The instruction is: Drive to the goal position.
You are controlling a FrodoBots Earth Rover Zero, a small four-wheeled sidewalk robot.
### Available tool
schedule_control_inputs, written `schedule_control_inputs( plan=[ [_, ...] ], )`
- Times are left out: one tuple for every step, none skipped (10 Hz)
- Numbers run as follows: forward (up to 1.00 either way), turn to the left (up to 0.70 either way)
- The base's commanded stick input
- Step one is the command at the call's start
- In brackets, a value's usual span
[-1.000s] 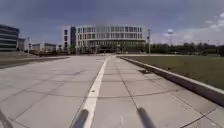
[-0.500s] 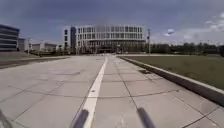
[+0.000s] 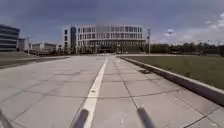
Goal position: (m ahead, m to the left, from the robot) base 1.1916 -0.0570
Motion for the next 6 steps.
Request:
schedule_control_inputs(
  plan=[
    [0.07, 0.0],
    [0.07, 0.0],
    [0.07, 0.0],
    [0.07, 0.0],
    [0.07, 0.0],
    [0.06, 0.0]
  ],
)
